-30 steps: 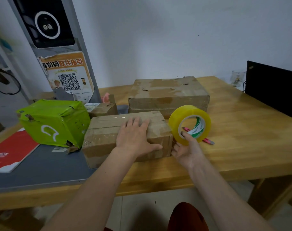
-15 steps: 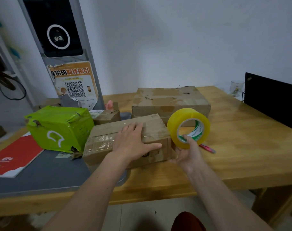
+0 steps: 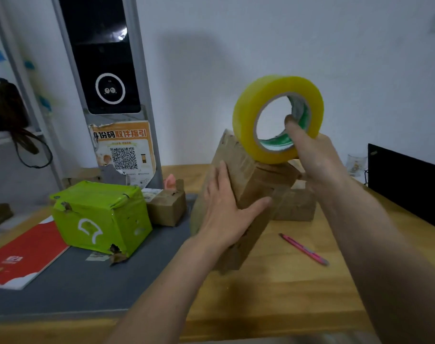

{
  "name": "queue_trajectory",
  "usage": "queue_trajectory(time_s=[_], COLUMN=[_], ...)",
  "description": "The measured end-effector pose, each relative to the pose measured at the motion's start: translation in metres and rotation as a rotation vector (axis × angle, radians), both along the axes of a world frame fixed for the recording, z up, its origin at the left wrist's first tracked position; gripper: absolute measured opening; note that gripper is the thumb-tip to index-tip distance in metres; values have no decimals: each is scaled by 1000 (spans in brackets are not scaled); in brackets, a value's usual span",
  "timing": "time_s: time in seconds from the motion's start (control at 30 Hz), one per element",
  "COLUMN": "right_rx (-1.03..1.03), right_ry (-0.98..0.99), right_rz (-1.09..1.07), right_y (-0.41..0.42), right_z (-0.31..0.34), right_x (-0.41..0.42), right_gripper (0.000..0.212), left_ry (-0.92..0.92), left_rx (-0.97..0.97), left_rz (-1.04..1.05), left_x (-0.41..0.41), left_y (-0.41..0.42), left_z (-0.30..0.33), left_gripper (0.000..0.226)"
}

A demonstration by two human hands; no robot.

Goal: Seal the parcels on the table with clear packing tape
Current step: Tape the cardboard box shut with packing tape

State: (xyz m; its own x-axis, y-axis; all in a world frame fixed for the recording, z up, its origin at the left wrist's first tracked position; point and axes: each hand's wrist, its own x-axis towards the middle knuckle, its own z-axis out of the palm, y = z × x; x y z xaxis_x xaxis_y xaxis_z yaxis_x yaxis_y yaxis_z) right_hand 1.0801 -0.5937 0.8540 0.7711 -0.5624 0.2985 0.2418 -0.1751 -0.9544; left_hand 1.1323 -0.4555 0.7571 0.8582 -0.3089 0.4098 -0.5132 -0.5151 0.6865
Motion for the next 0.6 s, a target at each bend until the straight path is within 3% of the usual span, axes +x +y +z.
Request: queue_trajectory(time_s=[0.17,0.27,0.37,0.5,0.6], right_rx=[-297,-360,-321,-322,-324], right_ry=[87,115,105,204,172], right_rz=[93,95,108,181,146], right_y=[17,25,32,38,44], right_z=[0,-4,-7,-16,-15], right_x=[7,12,14,10,17], right_gripper=[33,42,32,22,38], left_ry=[-120,-76,-81,-128,-166], left_rx=[-237,-306,-312,-299,-290], left_rz=[23,1,-36,-15,-2], left_x=[0,3,10,13,14], left_y=[-4,6,18,27,34], left_z=[1,2,3,3,2], left_gripper=[120,103,82,77,74])
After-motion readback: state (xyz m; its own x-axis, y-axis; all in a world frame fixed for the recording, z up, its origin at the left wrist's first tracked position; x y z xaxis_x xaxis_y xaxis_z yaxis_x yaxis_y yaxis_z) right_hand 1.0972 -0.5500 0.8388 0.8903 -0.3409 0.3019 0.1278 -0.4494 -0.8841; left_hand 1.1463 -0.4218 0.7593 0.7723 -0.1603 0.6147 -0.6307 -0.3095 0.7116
